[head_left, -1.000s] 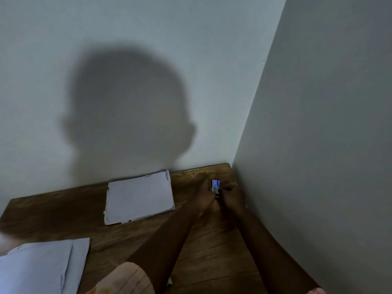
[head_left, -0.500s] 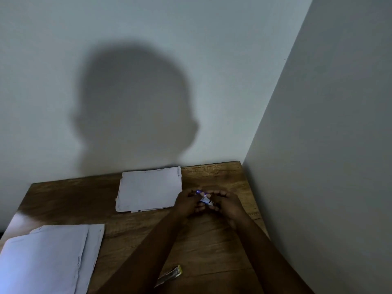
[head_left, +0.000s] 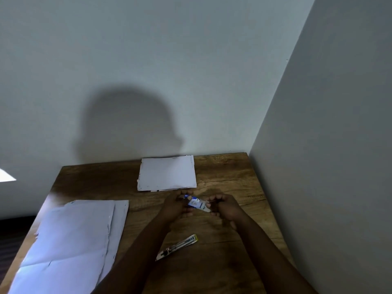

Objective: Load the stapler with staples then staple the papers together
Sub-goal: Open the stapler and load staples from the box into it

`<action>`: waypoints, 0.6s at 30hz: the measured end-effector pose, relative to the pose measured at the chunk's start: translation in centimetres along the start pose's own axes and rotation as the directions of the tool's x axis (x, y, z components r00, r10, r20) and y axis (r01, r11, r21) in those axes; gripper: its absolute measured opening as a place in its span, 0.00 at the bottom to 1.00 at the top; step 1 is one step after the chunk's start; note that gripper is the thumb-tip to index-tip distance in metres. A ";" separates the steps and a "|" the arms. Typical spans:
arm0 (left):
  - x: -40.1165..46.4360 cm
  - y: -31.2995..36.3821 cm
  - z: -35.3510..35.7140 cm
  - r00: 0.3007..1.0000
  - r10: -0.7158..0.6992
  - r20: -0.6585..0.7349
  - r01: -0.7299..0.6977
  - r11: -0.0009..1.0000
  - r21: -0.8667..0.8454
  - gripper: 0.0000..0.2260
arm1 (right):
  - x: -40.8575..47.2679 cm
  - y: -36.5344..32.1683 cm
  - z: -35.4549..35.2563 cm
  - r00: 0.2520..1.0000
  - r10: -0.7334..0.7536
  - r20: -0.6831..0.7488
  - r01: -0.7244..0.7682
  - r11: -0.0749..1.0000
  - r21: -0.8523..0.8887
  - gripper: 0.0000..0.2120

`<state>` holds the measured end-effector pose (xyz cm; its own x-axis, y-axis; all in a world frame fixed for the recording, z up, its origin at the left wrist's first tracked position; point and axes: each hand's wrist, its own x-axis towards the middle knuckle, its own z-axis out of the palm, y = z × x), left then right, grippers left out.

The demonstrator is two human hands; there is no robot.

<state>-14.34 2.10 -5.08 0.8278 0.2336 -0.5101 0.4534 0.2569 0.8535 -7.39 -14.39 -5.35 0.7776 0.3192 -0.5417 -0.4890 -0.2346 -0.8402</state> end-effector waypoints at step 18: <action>-1.6 -1.8 0.3 0.990 -0.107 0.090 0.121 0.979 -0.165 0.05 | -4.5 -1.8 -1.3 0.906 -0.419 -0.058 0.289 0.714 -0.637 0.13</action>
<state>-16.34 0.99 -5.75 0.8011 0.1190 -0.5866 0.4894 0.4340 0.7564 -9.53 -16.58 -1.35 0.9323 0.3344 -0.1376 0.1275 -0.6602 -0.7402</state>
